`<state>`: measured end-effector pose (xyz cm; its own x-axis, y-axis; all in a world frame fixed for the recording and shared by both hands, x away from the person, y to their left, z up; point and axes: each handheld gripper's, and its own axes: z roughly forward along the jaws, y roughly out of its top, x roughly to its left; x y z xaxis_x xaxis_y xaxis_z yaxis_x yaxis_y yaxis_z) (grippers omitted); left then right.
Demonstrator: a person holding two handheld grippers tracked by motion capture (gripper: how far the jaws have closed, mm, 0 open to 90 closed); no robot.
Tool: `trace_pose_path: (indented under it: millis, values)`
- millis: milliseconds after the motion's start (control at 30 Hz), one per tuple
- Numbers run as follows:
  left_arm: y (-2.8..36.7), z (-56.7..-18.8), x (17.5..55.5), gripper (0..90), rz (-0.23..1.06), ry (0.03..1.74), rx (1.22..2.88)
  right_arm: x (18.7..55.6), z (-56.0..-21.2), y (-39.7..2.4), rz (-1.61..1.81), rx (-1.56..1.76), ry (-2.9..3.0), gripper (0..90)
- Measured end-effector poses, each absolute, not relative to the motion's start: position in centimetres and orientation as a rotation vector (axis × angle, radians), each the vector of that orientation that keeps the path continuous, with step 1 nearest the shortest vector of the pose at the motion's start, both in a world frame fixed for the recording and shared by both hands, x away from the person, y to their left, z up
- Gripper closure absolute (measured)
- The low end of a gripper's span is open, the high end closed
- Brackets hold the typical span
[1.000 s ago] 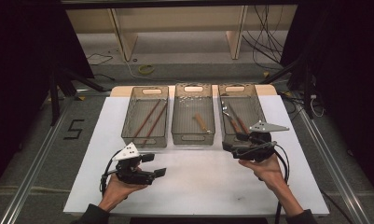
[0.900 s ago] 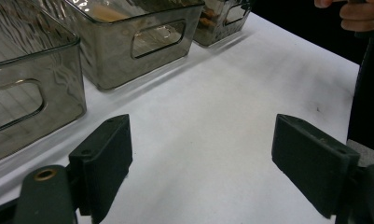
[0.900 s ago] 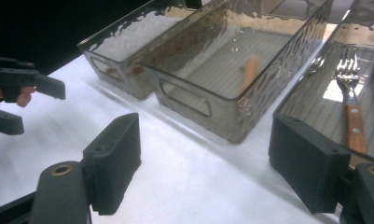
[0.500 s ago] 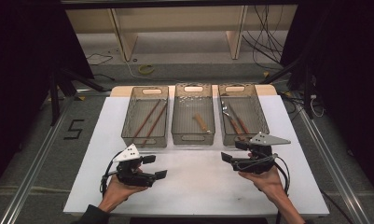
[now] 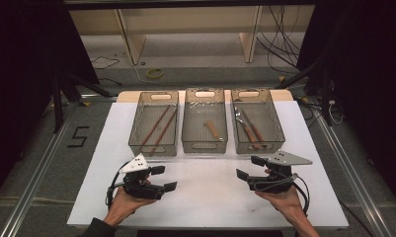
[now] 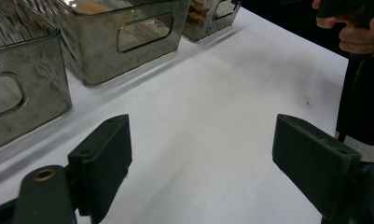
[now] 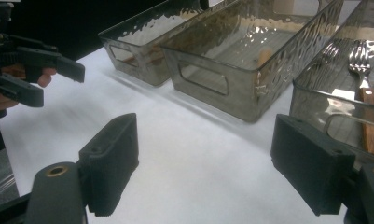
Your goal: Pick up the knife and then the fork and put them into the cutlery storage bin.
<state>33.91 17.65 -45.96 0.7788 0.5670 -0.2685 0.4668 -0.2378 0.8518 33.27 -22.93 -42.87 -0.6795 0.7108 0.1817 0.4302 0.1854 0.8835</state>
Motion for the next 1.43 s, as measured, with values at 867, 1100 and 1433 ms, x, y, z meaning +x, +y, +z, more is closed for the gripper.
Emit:
trace_pose_path:
  millis: [867,1100,1433]
  values:
    - [17.7,-46.1,33.3,19.1,0.119,0.781,1.864,31.1,-44.7,-24.4,1.468,1.130,2.184,23.6]
    - [17.8,-46.1,33.4,19.0,0.120,0.782,1.862,31.2,-44.7,-24.4,1.468,1.128,2.181,23.6]
    - [17.8,-46.1,33.4,18.9,0.121,0.783,1.862,31.2,-44.7,-24.4,1.468,1.129,2.179,23.6]
